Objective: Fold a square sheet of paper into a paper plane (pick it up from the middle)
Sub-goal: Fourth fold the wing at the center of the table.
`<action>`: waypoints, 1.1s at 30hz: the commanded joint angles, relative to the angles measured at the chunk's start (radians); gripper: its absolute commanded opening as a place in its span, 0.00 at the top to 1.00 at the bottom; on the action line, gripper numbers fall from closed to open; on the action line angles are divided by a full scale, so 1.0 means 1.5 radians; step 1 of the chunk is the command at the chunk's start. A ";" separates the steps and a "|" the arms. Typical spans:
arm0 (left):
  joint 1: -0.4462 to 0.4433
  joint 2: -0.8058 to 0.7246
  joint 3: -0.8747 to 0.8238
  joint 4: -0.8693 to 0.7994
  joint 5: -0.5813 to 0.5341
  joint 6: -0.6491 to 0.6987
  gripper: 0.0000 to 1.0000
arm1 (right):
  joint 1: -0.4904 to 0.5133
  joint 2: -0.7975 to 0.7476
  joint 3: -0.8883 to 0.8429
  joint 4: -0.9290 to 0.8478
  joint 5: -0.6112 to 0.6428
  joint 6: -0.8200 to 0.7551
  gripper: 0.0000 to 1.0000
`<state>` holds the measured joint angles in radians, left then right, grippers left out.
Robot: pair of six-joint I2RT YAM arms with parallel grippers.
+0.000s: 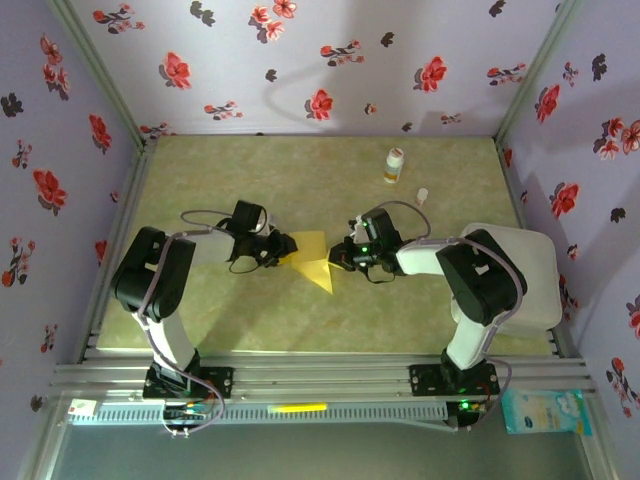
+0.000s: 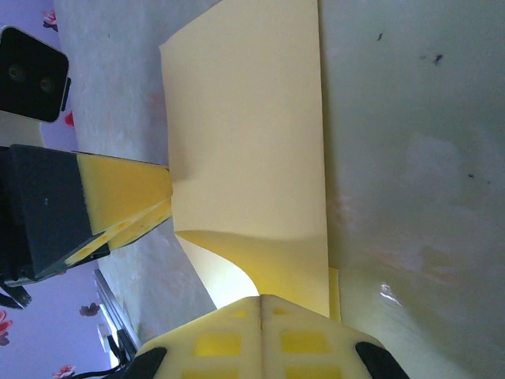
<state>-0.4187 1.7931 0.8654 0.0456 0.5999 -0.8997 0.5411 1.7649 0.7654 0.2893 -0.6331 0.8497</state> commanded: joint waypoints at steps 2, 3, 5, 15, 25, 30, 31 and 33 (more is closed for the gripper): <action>0.002 0.008 0.016 0.009 0.014 -0.005 0.81 | -0.005 0.001 -0.008 0.012 -0.009 0.008 0.95; 0.001 0.006 0.015 0.011 0.014 -0.006 0.83 | -0.005 0.002 -0.007 0.010 -0.007 0.006 0.94; 0.002 0.003 0.013 0.016 0.014 -0.008 0.87 | -0.005 0.003 -0.003 0.000 -0.003 0.002 0.93; 0.000 -0.012 -0.009 0.069 0.012 -0.037 1.00 | -0.005 -0.022 0.024 -0.097 0.035 -0.047 0.78; -0.043 -0.093 -0.061 0.099 -0.118 -0.127 1.00 | 0.024 -0.132 0.024 -0.263 0.282 -0.182 0.62; -0.071 -0.130 -0.081 0.098 -0.177 -0.164 1.00 | 0.134 -0.176 -0.009 -0.212 0.419 -0.313 0.61; -0.076 -0.133 -0.083 0.098 -0.183 -0.168 1.00 | 0.164 -0.184 -0.019 -0.189 0.447 -0.348 0.61; -0.081 -0.134 -0.084 0.103 -0.187 -0.176 1.00 | 0.208 -0.191 -0.037 -0.137 0.492 -0.398 0.61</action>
<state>-0.5282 1.6123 0.7528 0.1802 0.3798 -1.1194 0.7845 1.5059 0.7460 -0.0017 -0.0738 0.4320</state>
